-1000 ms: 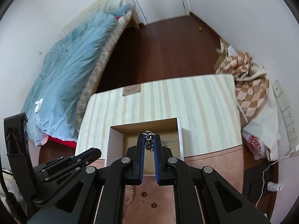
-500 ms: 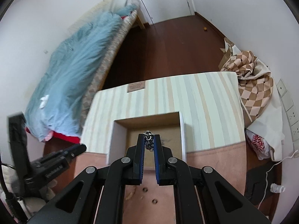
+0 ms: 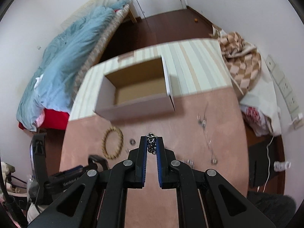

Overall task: Organize jewelry
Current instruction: 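Drop the chain bracelet into the box with right gripper while left gripper drops the band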

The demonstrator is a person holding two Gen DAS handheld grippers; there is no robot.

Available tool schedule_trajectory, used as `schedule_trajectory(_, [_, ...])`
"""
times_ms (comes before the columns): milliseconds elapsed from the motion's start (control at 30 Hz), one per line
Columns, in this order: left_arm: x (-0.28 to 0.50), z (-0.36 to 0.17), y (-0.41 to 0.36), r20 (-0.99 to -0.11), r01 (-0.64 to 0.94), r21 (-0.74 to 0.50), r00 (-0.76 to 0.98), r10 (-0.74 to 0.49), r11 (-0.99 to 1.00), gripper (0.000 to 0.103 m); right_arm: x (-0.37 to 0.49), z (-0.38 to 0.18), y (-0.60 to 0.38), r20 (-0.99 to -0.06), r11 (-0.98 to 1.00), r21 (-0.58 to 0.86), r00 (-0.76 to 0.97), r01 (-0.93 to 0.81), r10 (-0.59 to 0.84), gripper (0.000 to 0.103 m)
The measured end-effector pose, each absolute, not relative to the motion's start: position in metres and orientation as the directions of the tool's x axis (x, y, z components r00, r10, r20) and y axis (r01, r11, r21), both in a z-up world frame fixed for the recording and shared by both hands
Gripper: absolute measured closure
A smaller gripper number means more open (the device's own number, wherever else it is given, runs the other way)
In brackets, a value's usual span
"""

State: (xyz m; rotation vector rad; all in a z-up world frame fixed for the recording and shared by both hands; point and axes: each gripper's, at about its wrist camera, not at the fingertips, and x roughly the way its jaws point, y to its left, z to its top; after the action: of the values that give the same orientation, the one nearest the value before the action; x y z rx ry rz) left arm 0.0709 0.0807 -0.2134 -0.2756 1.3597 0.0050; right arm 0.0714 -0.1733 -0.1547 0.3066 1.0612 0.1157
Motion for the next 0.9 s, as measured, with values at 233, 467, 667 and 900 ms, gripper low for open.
schedule_trajectory(233, [0.078,-0.229,0.078,-0.958,-0.115,-0.141,0.265,-0.107,0.983,0.099,0.063,-0.176,-0.165,-0.839,0.949,0.308,0.49,0.071,0.236,0.094])
schedule_trajectory(467, [0.084,-0.211,0.08,-0.937,-0.066,-0.158,0.324,-0.129,0.985,0.102,0.066,-0.157,-0.16,-0.814,0.943,0.328,0.524,0.058,0.251,0.094])
schedule_trajectory(667, [0.109,-0.139,0.068,-0.882,0.034,-0.203,0.428,-0.198,0.979,0.102,0.09,-0.116,-0.165,-0.771,0.923,0.384,0.554,0.008,0.315,0.094])
schedule_trajectory(900, [0.183,-0.1,0.041,-0.857,0.124,-0.158,0.475,-0.198,0.98,0.102,0.157,-0.079,-0.16,-0.756,0.933,0.356,0.569,-0.057,0.323,0.094])
